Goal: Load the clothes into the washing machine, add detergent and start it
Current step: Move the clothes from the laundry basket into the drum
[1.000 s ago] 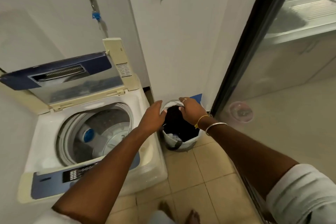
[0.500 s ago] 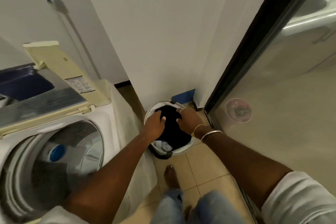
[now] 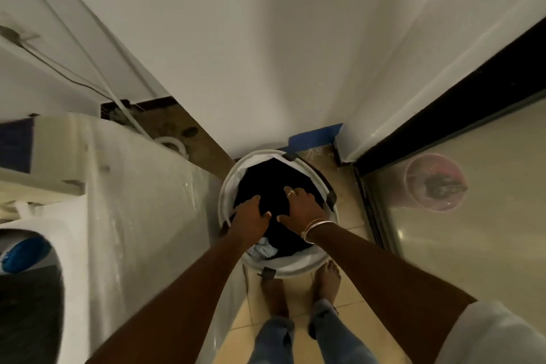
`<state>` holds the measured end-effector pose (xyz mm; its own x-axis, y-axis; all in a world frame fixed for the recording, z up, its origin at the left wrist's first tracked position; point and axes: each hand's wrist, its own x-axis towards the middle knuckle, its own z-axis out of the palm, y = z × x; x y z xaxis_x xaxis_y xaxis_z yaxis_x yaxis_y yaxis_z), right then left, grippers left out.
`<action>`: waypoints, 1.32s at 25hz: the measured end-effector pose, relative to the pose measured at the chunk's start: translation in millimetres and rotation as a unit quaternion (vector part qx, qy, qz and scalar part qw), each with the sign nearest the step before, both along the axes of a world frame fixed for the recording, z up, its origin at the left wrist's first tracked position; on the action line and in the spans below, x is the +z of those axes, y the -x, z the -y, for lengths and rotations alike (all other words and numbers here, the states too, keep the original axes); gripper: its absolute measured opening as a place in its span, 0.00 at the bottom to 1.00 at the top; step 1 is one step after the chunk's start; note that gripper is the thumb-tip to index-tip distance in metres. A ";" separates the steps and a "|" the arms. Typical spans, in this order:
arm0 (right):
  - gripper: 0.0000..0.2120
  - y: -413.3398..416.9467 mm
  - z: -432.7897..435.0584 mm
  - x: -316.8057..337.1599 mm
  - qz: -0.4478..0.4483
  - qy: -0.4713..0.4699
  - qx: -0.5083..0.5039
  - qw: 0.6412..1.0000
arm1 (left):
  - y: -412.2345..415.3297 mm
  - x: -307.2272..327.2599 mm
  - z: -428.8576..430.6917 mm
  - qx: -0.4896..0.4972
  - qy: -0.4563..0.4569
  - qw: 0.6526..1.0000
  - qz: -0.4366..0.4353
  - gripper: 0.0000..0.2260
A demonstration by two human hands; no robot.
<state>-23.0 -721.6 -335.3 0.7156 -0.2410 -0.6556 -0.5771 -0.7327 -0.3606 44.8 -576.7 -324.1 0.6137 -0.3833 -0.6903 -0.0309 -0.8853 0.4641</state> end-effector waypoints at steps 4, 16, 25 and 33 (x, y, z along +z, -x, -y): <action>0.53 -17.5 13.2 -90.6 -0.041 0.009 -0.025 0.999 | -18.5 -82.9 18.6 -0.082 -0.072 0.994 -0.010 0.49; 0.19 -27.5 15.1 -189.7 0.062 0.022 -0.057 0.996 | -35.1 -198.9 29.1 -0.021 0.046 0.994 0.101 0.18; 0.03 -17.9 8.8 5.9 0.151 -0.074 -0.118 0.979 | -43.9 -7.1 14.7 0.002 0.084 0.990 0.114 0.18; 0.10 7.0 -30.9 221.4 0.270 -0.052 -0.125 0.953 | -27.6 217.8 -31.7 0.008 0.155 0.976 0.153 0.08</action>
<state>-30.0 -690.6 -113.9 0.8847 -0.4010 -0.2378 -0.4382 -0.5408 -0.7180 72.5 -545.0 -106.4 0.7806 -0.5337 -0.3254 -0.1979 -0.7048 0.6813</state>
